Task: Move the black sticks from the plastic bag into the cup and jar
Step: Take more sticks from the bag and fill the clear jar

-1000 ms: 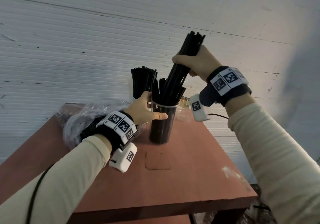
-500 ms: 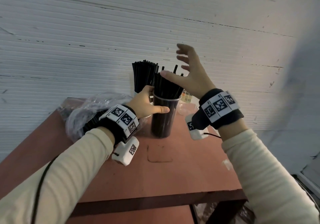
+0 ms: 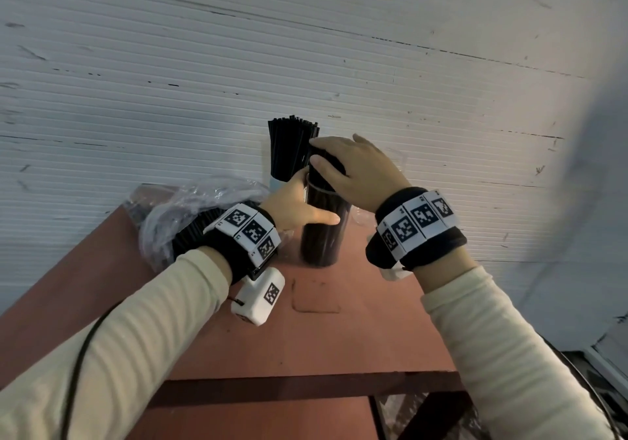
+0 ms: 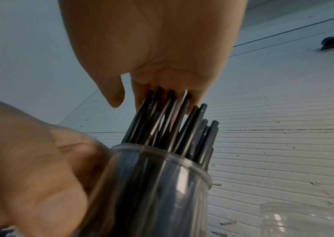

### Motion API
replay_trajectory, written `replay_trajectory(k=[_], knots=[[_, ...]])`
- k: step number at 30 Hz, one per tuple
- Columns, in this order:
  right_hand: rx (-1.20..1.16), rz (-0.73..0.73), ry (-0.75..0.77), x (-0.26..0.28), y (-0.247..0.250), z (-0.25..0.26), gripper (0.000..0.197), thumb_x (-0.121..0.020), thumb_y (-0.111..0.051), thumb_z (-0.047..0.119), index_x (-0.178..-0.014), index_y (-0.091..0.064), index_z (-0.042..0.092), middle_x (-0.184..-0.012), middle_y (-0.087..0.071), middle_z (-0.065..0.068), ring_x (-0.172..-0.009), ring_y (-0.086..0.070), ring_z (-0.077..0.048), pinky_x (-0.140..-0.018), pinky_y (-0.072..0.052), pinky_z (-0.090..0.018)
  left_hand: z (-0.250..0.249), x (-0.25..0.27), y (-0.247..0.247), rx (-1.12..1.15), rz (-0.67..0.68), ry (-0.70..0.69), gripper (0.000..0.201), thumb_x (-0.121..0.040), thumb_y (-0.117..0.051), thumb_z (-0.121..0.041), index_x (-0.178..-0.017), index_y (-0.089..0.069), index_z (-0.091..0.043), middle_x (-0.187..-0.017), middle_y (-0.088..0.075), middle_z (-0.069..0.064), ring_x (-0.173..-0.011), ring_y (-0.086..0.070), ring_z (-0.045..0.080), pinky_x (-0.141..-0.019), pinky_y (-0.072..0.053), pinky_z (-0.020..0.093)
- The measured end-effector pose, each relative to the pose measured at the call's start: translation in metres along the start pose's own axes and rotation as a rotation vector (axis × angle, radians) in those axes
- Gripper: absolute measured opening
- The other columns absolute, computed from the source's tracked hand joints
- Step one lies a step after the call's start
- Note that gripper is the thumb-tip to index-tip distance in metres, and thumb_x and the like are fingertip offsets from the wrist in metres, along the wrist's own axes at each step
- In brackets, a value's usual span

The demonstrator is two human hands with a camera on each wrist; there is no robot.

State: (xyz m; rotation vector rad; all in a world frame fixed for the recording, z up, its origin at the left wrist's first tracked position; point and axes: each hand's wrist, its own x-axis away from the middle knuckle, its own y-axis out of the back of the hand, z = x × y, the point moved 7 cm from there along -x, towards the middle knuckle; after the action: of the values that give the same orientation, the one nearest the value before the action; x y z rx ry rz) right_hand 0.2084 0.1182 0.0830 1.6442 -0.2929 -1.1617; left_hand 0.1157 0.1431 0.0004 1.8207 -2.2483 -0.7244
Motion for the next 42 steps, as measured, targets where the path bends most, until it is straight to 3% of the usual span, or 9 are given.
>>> replay_trajectory(k=[4,9,15,20,23,28,34,38,42], knots=[[-0.097,-0.138,0.005,0.001,0.014,0.011,0.043,-0.099,-0.043,0.034,-0.137,-0.049,0.016,-0.143,-0.05,0.002,-0.139,-0.035,-0.015,-0.117,-0.02,-0.03,0.004,0.013,0.018,-0.009,-0.047,0.028,0.106,-0.074,-0.08,-0.016,-0.154,-0.009,-0.021,-0.153,-0.031,0.001,-0.14,-0.032,0.017,-0.114,-0.03,0.034],[-0.358,-0.355,0.07,0.01,0.024,0.044,0.021,-0.091,-0.056,0.016,-0.109,-0.066,0.01,-0.106,-0.065,0.001,-0.096,-0.059,-0.009,-0.086,-0.045,-0.018,-0.008,0.046,0.074,0.001,-0.256,-0.089,0.049,-0.075,-0.072,-0.016,-0.12,-0.057,-0.028,-0.118,-0.064,-0.003,-0.098,-0.065,0.011,-0.089,-0.052,0.028],[-0.391,0.237,-0.016,0.005,-0.057,0.089,0.021,-0.094,-0.055,0.026,-0.098,-0.073,0.016,-0.092,-0.071,0.002,-0.082,-0.061,-0.01,-0.079,-0.05,-0.025,0.011,0.081,0.144,-0.205,-0.409,-0.079,0.041,-0.079,-0.071,-0.014,-0.114,-0.06,-0.033,-0.112,-0.061,-0.005,-0.103,-0.059,0.016,-0.088,-0.047,0.031],[-0.309,0.512,-0.051,0.001,-0.113,0.118,0.034,-0.098,-0.048,0.035,-0.117,-0.067,0.014,-0.114,-0.068,-0.007,-0.106,-0.061,-0.022,-0.096,-0.046,-0.036,0.049,0.091,0.152,-0.387,-0.152,-0.029,0.045,-0.082,-0.07,-0.008,-0.115,-0.059,-0.036,-0.131,-0.056,-0.004,-0.122,-0.05,0.013,-0.1,-0.039,0.029],[-0.284,0.578,-0.045,-0.008,-0.129,0.134,0.036,-0.099,-0.047,0.036,-0.126,-0.061,0.017,-0.124,-0.063,-0.007,-0.115,-0.056,-0.024,-0.095,-0.04,-0.029,0.065,0.094,0.148,-0.367,-0.086,0.031,0.042,-0.088,-0.064,-0.006,-0.124,-0.059,-0.026,-0.134,-0.054,-0.006,-0.124,-0.047,0.01,-0.1,-0.036,0.023],[-0.243,0.592,-0.017,-0.018,-0.138,0.147,0.046,-0.092,-0.061,0.036,-0.135,-0.052,0.022,-0.138,-0.054,-0.003,-0.126,-0.048,-0.021,-0.091,-0.031,-0.02,0.082,0.093,0.157,-0.405,-0.154,0.129,0.059,-0.082,-0.057,0.002,-0.125,-0.056,-0.039,-0.128,-0.057,0.01,-0.114,-0.056,0.026,-0.094,-0.05,0.044],[-0.181,0.601,-0.02,-0.021,-0.144,0.151,0.053,-0.086,-0.064,0.021,-0.135,-0.045,0.016,-0.132,-0.055,-0.01,-0.121,-0.052,-0.029,-0.09,-0.038,-0.029,0.077,0.093,0.168,-0.386,-0.281,0.082,0.057,-0.084,-0.056,0.002,-0.129,-0.058,-0.032,-0.126,-0.06,0.001,-0.108,-0.06,0.016,-0.082,-0.05,0.027],[-0.174,0.657,0.0,-0.016,-0.147,0.148,0.058,-0.089,-0.059,0.015,-0.144,-0.039,0.024,-0.136,-0.054,-0.008,-0.124,-0.05,-0.027,-0.097,-0.038,-0.031,0.069,0.093,0.17,-0.379,-0.338,0.029,0.055,-0.087,-0.056,0.001,-0.133,-0.056,-0.028,-0.128,-0.06,-0.007,-0.077,-0.056,0.001,-0.059,-0.042,0.009],[-0.191,0.679,0.001,-0.015,-0.147,0.14,0.054,-0.087,-0.06,0.009,-0.137,-0.051,0.027,-0.134,-0.056,-0.006,-0.123,-0.05,-0.024,-0.094,-0.039,-0.027,0.068,0.095,0.17,-0.367,-0.338,0.026,0.056,-0.087,-0.056,0.003,-0.135,-0.054,-0.027,-0.132,-0.058,-0.006,-0.112,-0.057,0.012,-0.08,-0.044,0.014]])
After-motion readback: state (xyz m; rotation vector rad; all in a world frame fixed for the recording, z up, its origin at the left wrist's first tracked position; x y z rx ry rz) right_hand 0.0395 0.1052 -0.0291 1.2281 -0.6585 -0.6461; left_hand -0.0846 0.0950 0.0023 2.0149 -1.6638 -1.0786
